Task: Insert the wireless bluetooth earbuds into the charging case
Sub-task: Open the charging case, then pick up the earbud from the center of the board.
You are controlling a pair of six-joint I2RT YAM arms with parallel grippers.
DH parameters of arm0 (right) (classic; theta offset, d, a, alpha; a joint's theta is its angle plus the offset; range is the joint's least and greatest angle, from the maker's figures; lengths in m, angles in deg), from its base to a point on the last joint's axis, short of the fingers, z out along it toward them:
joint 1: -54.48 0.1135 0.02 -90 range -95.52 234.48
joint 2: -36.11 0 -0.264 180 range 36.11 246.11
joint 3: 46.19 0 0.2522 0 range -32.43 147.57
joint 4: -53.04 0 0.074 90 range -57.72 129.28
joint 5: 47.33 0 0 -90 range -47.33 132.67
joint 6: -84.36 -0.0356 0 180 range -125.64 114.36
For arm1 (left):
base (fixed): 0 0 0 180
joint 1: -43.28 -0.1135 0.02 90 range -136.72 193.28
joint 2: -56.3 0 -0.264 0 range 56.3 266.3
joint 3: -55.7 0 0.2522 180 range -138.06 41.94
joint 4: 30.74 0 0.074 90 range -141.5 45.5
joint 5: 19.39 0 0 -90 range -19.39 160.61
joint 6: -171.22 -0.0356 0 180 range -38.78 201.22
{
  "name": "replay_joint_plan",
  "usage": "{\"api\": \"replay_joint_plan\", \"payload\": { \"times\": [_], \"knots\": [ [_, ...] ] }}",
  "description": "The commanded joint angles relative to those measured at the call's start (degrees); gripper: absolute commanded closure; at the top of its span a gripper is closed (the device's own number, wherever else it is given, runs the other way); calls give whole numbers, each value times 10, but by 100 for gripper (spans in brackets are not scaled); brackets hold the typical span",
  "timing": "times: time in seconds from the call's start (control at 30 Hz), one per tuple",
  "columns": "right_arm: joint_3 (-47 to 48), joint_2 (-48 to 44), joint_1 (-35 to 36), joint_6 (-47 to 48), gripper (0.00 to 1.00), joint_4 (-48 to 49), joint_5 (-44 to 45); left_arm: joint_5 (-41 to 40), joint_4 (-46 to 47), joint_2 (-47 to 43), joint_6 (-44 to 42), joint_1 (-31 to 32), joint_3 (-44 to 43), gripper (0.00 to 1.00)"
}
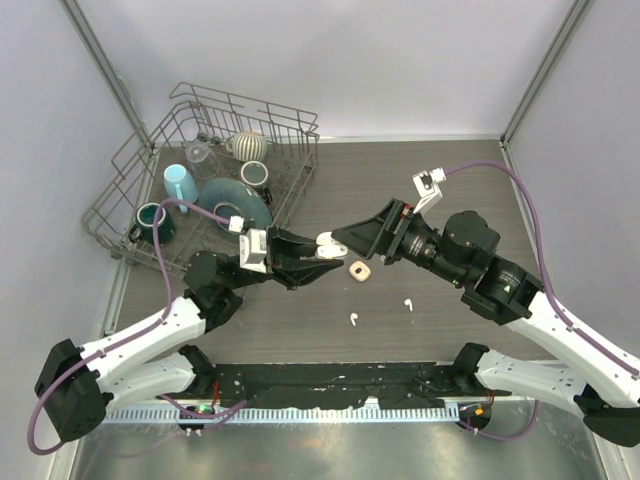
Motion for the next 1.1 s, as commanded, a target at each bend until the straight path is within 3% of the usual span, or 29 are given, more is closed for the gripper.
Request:
{"api": "replay_joint_plan", "payload": {
  "times": [0.0, 0.37, 0.47, 0.5, 0.57, 0.77, 0.93, 1.07],
  "knots": [
    [20, -20, -1, 10, 13, 25, 11, -35, 23, -34, -17, 2, 0, 100],
    [-21, -69, -1, -44, 11, 20, -3, -66, -8, -51, -52, 3, 6, 100],
    [-27, -86, 0, -52, 14, -56, 108, -65, -21, -60, -57, 3, 3, 100],
    [-27, -89, -1, -57, 24, -117, 143, -64, -26, -63, -60, 3, 2, 100],
    [-28, -97, -1, -57, 31, -173, 241, -62, -41, -70, -64, 3, 2, 100],
    [-33, -60, -5, -29, 33, -340, 372, -70, -83, -114, -79, 3, 13, 100],
    [-72, -1, -27, 31, 32, -370, 333, -80, -98, -147, -85, 2, 27, 100],
    [-104, 76, -92, 84, 32, -355, 204, -81, -113, -164, -91, 2, 33, 100]
  ]
}}
